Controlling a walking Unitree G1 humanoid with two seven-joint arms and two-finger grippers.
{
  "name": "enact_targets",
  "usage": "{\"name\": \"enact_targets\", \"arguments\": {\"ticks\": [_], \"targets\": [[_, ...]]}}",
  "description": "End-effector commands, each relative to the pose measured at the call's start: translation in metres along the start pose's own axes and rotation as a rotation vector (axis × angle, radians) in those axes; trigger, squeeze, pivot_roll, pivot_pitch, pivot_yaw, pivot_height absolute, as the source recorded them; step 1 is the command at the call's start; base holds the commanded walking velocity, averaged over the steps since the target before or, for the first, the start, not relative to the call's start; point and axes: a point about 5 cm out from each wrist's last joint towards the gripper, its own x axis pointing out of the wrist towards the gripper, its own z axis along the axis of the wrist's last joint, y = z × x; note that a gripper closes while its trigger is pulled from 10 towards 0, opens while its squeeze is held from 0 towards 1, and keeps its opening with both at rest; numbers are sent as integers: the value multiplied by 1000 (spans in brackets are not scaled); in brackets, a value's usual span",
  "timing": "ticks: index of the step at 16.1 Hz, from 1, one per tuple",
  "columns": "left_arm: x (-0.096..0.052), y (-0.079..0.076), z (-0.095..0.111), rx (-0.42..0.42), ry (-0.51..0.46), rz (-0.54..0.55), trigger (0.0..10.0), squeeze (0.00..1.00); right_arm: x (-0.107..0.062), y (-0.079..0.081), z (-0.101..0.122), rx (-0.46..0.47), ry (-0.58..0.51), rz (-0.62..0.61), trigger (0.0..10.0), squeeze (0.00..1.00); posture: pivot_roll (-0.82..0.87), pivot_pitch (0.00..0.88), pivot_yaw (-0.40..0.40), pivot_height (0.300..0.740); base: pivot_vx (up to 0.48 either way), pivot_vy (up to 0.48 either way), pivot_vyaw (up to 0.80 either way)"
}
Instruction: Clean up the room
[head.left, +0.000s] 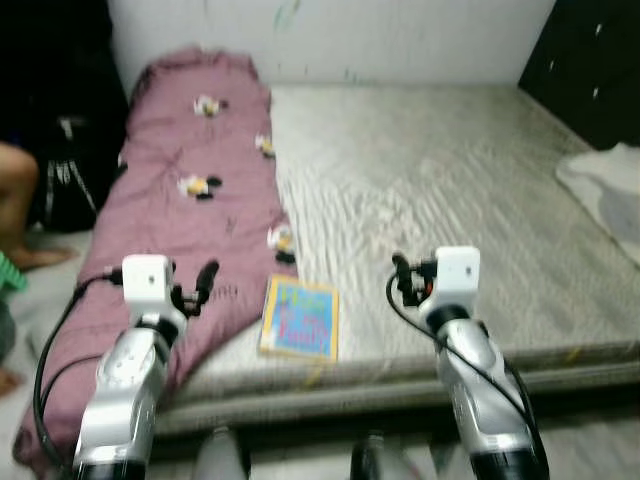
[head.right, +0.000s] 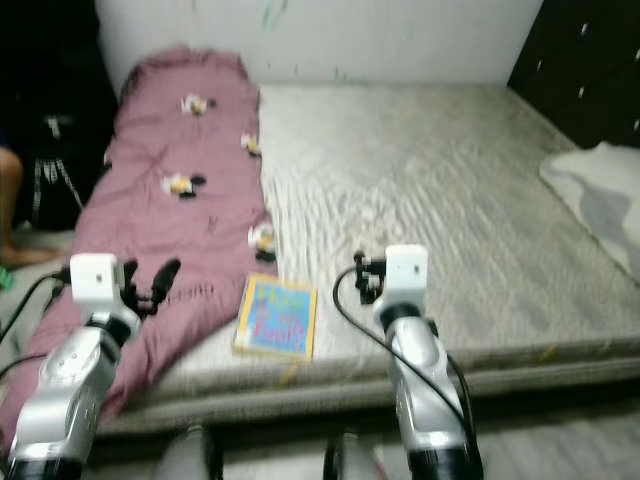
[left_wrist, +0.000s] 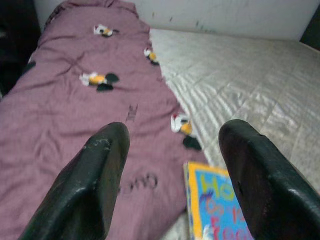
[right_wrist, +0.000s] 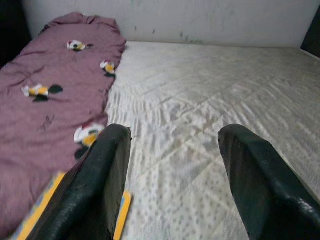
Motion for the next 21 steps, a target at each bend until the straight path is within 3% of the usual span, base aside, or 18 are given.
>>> {"name": "enact_targets", "arguments": {"ticks": [1,10,21], "targets": [[0,0,-3,5,16,2,10000,0,0,-3,-1,2,6,-11,10000,0,-14,0,-37,606,0,0,0],[-2,-2,-2,-22,-3,-21,10000,0,0,-2,-2,2,8,-3,10000,0,-10,0,-43,606,0,0,0],[-4,2,-2,-30,1,-21,10000,0,-1,-1,-3,2,22,5,10000,0,-5,0,-54,606,336,0,0]]}}
